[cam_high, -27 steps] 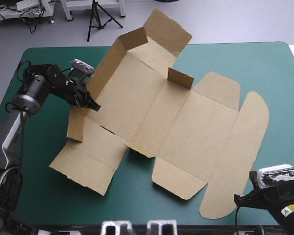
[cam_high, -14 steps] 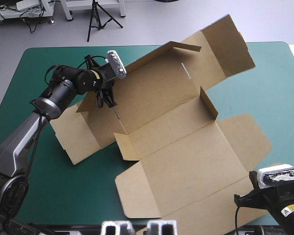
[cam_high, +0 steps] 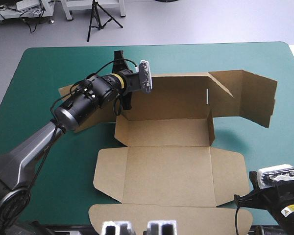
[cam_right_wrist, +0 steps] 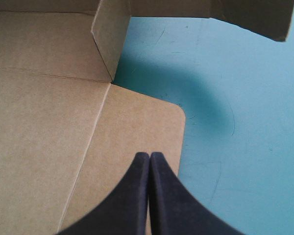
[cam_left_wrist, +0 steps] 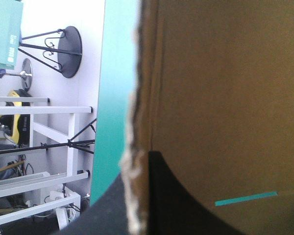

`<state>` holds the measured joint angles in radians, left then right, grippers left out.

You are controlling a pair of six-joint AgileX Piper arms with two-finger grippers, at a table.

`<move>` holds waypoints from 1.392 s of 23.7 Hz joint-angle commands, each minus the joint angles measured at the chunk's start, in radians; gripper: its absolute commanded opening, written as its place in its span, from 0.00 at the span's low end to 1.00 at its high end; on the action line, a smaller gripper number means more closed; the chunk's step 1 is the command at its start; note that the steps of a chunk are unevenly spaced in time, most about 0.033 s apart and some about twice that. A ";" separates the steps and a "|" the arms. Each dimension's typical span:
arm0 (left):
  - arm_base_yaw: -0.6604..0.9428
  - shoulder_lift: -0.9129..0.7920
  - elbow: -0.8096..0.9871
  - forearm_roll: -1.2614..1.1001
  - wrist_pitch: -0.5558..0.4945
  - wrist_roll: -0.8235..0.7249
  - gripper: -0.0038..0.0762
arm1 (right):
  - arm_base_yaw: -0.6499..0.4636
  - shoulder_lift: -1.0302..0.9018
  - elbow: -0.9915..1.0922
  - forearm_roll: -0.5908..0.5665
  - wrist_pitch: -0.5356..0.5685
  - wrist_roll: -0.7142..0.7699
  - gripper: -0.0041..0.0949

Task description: Fold the box

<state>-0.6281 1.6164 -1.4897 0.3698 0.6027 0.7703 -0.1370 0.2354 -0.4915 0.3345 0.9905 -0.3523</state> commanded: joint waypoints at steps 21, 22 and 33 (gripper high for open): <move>-0.290 -0.137 0.379 1.298 0.096 -1.183 0.04 | 0.001 0.749 -0.972 -0.015 0.053 0.159 0.02; -0.290 -0.137 0.379 1.298 0.096 -1.183 0.04 | 0.001 0.843 -1.034 0.007 0.053 0.142 0.02; -0.290 -0.135 0.379 1.298 0.094 -1.183 0.04 | 0.001 1.345 -1.394 0.215 0.202 0.058 0.02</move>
<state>-0.9125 1.5239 -1.0849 1.6126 0.6634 -0.3914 -0.1370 1.5376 -1.7981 0.4989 1.1795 -0.2751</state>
